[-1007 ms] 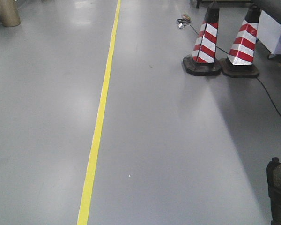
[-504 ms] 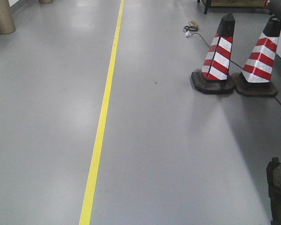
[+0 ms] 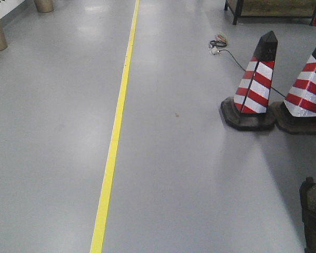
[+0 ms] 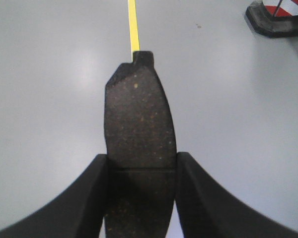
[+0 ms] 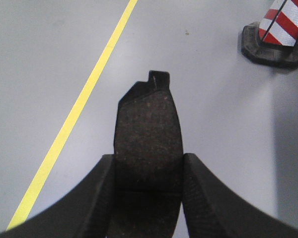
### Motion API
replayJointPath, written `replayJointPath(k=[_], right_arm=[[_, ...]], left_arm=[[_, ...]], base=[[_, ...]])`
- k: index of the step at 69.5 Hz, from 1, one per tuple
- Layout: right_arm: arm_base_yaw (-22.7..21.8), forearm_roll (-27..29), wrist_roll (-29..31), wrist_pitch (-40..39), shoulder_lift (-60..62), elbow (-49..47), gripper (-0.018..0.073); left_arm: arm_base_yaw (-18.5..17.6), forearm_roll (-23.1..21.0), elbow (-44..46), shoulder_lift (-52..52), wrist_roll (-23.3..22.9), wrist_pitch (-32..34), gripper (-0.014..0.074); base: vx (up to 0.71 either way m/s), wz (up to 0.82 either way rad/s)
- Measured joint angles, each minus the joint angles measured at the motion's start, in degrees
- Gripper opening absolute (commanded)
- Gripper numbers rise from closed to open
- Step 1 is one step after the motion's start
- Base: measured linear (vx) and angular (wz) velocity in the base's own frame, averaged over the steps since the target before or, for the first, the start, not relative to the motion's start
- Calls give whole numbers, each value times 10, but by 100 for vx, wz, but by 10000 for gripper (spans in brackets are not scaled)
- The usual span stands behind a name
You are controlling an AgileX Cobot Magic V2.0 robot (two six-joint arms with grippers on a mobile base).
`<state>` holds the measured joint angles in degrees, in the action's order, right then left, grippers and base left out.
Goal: Move and align brake pads A on conveyor
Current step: 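Drive forward along the yellow floor line past the cones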
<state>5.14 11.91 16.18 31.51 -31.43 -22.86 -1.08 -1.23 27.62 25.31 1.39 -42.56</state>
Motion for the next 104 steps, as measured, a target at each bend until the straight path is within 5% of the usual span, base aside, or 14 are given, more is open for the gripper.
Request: replayJointPath(k=[104], right_arm=[[0, 0, 0, 0, 0, 0, 69]], left_arm=[[0, 1, 0, 0, 0, 0, 122]], base=[[53, -4]])
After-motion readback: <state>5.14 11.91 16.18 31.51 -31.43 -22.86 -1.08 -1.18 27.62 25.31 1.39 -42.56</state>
